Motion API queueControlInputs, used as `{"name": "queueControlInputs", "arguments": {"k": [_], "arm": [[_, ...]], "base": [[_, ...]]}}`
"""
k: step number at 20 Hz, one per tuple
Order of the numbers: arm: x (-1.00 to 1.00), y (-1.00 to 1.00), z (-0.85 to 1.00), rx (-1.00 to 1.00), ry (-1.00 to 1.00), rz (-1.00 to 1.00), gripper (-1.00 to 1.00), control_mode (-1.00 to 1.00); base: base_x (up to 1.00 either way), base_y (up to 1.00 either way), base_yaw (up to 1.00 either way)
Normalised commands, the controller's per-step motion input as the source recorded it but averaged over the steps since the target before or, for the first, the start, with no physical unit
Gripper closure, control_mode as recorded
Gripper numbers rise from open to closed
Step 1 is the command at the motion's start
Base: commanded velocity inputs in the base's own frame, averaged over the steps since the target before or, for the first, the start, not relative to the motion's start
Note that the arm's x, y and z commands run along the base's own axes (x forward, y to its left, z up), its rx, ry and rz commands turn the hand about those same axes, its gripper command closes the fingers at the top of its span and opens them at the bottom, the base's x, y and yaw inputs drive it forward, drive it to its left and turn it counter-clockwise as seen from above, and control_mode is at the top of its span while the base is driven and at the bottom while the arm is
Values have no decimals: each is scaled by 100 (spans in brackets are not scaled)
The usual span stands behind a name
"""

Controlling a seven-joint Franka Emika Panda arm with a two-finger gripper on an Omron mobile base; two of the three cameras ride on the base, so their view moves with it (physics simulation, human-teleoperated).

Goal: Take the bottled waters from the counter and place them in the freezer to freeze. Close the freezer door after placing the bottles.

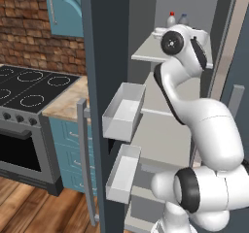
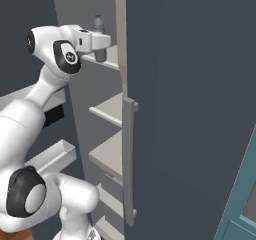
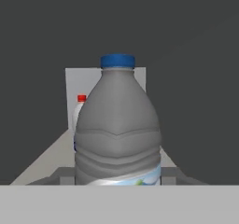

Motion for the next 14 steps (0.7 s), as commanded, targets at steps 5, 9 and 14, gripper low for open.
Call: {"name": "queueControlInputs", "arguments": {"k": [5,9,14], "arm": [[27,-10,-24,-1,-5,1,100,-100],[17,-21,-21,0,-5,0,100,-100],[14,-20,-17,0,-3,0,100,-100]], "base": [[0,0,0],[0,0,0],[0,0,0]]}}
